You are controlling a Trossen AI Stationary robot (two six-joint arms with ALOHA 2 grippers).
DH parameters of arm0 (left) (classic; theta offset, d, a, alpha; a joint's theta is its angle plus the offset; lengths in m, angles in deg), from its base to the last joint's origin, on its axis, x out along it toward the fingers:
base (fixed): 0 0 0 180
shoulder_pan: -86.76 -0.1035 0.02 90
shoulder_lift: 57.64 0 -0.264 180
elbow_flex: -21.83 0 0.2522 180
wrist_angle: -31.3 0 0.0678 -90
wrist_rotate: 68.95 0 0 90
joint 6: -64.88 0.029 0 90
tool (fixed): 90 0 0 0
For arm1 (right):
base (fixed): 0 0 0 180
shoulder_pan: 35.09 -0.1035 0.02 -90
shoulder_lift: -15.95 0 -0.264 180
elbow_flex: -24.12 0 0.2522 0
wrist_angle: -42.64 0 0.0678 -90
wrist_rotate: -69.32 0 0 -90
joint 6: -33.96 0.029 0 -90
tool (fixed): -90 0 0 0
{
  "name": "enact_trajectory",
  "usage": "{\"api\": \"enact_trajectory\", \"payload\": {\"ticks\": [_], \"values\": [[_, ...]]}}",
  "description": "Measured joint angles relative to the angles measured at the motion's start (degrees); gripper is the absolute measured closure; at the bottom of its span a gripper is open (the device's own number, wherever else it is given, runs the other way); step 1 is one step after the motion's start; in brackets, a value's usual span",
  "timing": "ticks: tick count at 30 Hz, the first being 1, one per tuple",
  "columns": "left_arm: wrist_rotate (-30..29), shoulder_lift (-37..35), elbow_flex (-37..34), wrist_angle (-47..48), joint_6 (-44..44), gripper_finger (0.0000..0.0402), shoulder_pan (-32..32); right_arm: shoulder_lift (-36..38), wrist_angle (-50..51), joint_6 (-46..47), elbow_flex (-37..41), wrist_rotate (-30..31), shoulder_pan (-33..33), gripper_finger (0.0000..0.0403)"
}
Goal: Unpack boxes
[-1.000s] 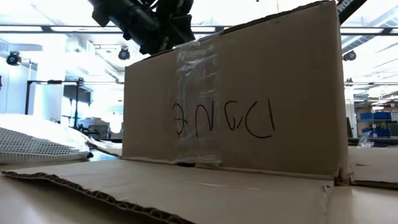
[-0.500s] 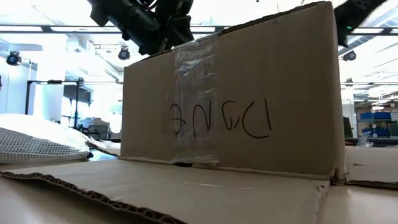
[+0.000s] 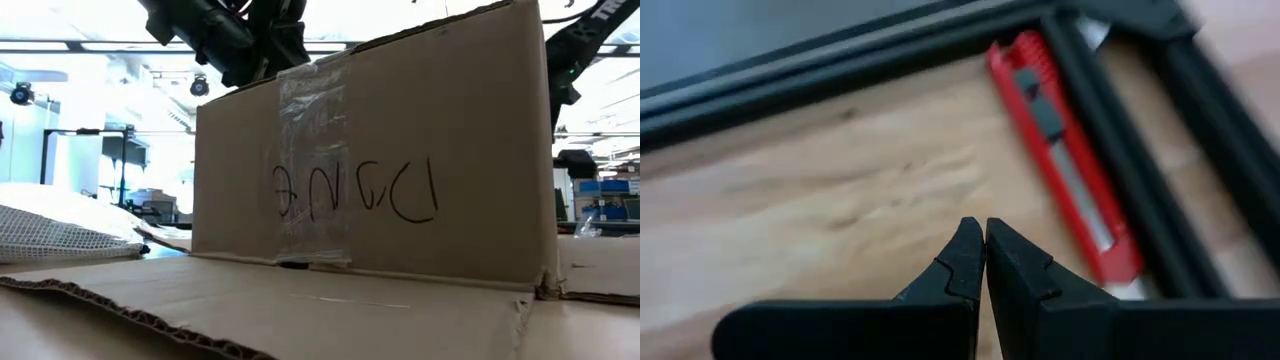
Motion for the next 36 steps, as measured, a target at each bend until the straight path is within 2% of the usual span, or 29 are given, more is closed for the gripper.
{"api": "enact_trajectory", "payload": {"ticks": [5, 13, 20, 28, 33, 36], "values": [[0.2, -1.0, -0.2, 0.8, -0.2, 0.0127, 0.0, -5.1, 0.7, -0.5, -0.9, -1.0, 2.7, 0.0403], [0.2, -1.9, -0.2, 1.0, -0.2, 0.0127, 0.0, -9.8, 0.7, 5.7, -1.7, -0.9, 4.7, 0.0403], [0.4, -1.9, -0.2, 1.0, -0.2, 0.0127, 0.0, -9.7, 1.0, -1.0, -5.3, 5.6, 4.9, 0.0403], [0.9, -1.9, -0.2, 1.0, 1.3, 0.0127, 0.0, -12.4, 7.1, -3.7, -5.5, 7.0, 7.1, 0.0403], [1.3, -1.9, -0.2, 1.0, 1.4, 0.0127, 0.0, -14.5, 6.3, -3.1, -5.5, 6.7, 7.9, 0.0403], [1.3, -1.9, -0.2, 0.9, 1.4, 0.0127, 0.0, -16.6, 6.6, -5.8, -5.7, 6.2, 8.0, 0.0403]]}}
